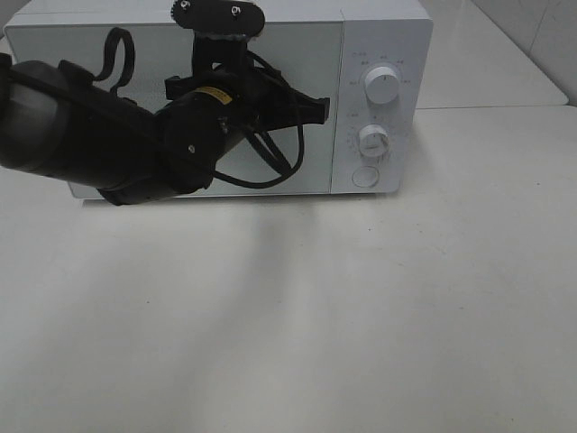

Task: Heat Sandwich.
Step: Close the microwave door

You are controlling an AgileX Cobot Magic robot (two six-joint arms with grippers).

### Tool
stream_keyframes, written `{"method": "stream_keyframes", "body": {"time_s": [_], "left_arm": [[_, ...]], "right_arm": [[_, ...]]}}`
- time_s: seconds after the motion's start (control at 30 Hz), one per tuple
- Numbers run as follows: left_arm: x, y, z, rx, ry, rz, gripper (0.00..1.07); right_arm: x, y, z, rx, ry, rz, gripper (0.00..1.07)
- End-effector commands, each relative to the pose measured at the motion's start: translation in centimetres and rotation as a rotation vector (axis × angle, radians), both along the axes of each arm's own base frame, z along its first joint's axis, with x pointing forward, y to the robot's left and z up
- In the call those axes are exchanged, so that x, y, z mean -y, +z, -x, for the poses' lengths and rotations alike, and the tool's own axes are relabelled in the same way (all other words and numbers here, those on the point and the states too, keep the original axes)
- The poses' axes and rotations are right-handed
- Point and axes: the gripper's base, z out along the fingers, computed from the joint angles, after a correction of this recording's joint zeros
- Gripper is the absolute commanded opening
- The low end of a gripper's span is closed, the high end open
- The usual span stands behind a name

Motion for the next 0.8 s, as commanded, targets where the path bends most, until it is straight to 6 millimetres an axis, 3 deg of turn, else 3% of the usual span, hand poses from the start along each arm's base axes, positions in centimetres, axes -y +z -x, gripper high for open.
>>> {"method": "stream_keyframes", "body": {"time_s": [0.03, 0.53, 0.7, 0.8], "left_arm": [[-1.1, 0.9, -1.5, 0.047, 0.089, 0.049, 0.0], [-0.8, 1.2, -1.1, 0.033, 0.069, 0.052, 0.0], [0.0, 0.6, -0.5, -0.036, 0.022, 0.032, 0.0], [1.5, 0.6, 0.8, -0.034, -0.03, 0.011, 0.0]], "right_arm": [[0.1, 0.0, 0.3, 0.036, -0.01, 0.0, 0.76], [0.1, 0.0, 0.3, 0.036, -0.01, 0.0, 0.76], [0.1, 0.0, 0.3, 0.036, -0.01, 0.0, 0.76], [0.1, 0.0, 0.3, 0.036, -0.01, 0.0, 0.76]]}}
